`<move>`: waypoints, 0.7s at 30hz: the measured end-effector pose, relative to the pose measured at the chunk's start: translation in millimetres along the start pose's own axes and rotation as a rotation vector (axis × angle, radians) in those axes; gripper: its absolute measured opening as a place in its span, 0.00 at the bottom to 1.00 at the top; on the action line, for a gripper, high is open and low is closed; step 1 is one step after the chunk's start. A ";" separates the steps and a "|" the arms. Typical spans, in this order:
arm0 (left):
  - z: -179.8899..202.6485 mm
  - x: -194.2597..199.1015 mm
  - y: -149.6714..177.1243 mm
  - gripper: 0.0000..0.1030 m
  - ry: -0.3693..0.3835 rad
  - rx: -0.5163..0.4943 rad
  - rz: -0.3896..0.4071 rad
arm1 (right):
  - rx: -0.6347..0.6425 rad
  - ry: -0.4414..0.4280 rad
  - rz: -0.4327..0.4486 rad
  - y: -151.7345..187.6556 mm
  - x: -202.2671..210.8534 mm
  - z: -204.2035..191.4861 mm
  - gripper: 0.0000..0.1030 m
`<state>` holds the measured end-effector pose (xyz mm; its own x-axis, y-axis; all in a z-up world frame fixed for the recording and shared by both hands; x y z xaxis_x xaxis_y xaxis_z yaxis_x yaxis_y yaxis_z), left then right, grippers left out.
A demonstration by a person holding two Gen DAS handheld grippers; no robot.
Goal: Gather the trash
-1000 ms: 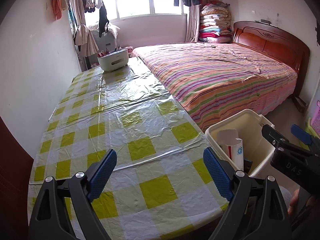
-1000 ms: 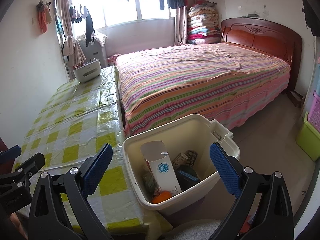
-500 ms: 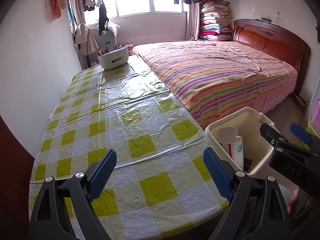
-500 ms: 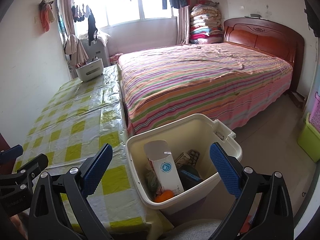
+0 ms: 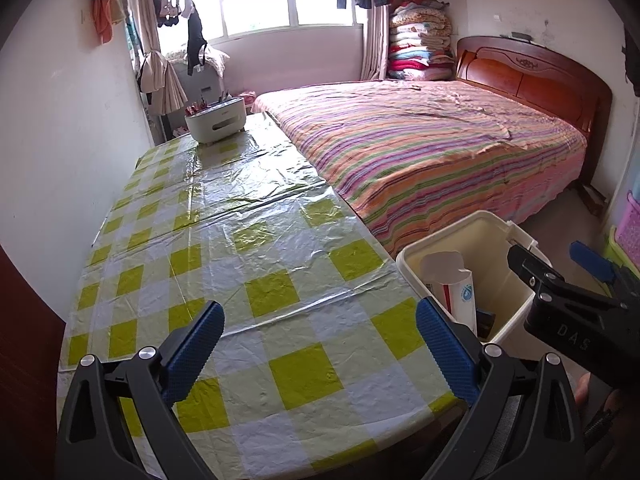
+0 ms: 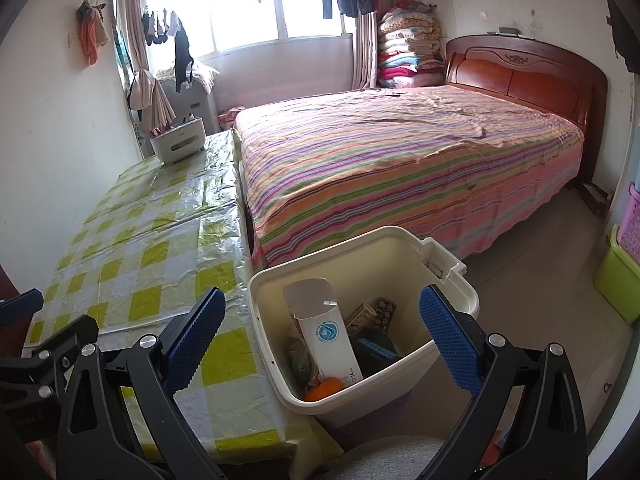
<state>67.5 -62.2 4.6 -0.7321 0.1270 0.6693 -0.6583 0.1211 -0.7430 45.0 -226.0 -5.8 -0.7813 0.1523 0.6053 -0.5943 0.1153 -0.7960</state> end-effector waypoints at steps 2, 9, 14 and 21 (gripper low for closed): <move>3.3 -0.7 1.0 0.91 0.000 -0.015 -0.006 | -0.003 0.003 0.001 1.0 0.6 0.8 0.93; 10.2 -1.5 2.7 0.91 0.013 -0.039 -0.019 | -0.005 0.006 -0.006 4.0 -1.3 3.0 0.93; 14.4 -0.7 2.7 0.91 0.064 -0.035 -0.032 | -0.004 0.006 -0.007 4.3 -1.7 3.5 0.93; 13.6 10.0 -1.2 0.91 0.101 -0.012 0.052 | -0.005 0.010 -0.009 7.6 -4.4 7.8 0.93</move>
<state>58.6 -74.5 12.1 -0.7436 0.2317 0.6272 -0.6170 0.1237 -0.7772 42.5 -233.5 -14.5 -0.7735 0.1614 0.6128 -0.6007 0.1212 -0.7902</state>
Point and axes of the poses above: each gripper's, at about its wrist camera, not at the fingertips, and x roughly against the way its jaws point, z to its right, y to its underside, the point moved 3 cm from there along -x, roughly the way its jaws point, and after that the axes turned 7 degrees about x, right-handed, at the moved point
